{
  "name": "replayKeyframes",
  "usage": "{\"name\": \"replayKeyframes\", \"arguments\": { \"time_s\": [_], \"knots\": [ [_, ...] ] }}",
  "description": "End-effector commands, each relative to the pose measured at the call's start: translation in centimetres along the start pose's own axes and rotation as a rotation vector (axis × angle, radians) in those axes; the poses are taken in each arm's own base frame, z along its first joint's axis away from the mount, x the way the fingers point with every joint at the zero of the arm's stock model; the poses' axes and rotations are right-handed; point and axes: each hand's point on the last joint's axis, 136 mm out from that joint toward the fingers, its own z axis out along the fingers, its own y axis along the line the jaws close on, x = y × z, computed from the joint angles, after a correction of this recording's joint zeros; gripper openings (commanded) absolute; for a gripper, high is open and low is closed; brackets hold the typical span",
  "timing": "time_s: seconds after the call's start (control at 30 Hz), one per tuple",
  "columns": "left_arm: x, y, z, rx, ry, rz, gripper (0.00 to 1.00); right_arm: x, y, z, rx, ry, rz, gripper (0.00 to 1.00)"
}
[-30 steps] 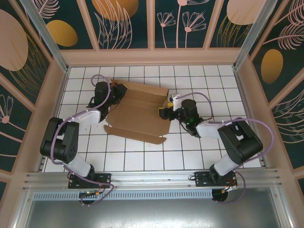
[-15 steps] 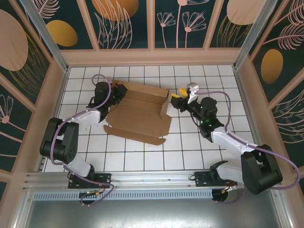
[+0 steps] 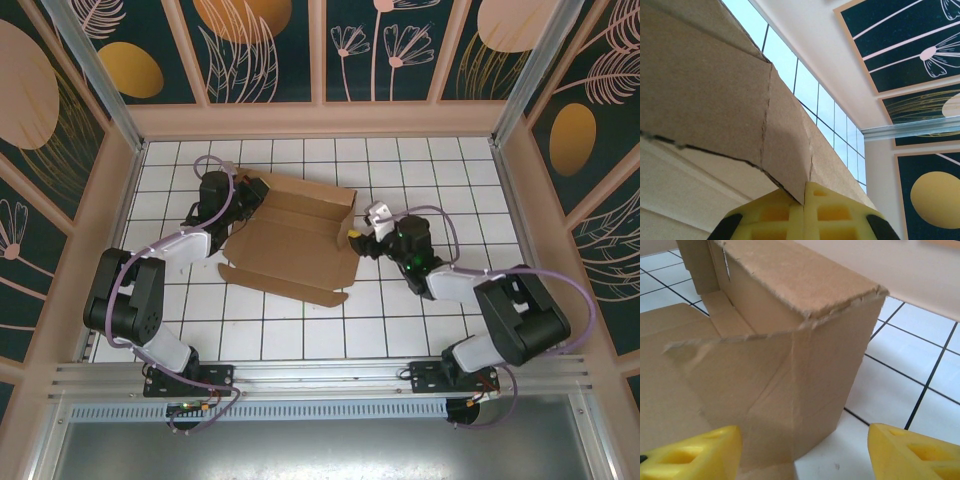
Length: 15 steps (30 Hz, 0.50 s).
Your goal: Fold the paper box
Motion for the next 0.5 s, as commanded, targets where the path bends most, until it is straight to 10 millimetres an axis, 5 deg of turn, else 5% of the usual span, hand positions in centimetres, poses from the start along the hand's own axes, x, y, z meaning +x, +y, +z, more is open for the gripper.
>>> {"name": "replayKeyframes", "arguments": {
  "time_s": [0.0,0.27,0.47],
  "knots": [
    [1.4,0.8,0.2,-0.032,0.066,0.012,0.0,-1.2,-0.6,1.7,0.022,0.007,-0.048,0.69],
    [1.6,0.7,0.1,-0.021,0.072,-0.002,0.0,-1.3,-1.0,5.1,0.067,0.047,-0.026,0.69],
    [1.6,0.7,0.1,-0.018,0.07,-0.017,0.0,0.1,-2.7,5.7,0.182,0.097,0.024,0.53]
  ]
}}
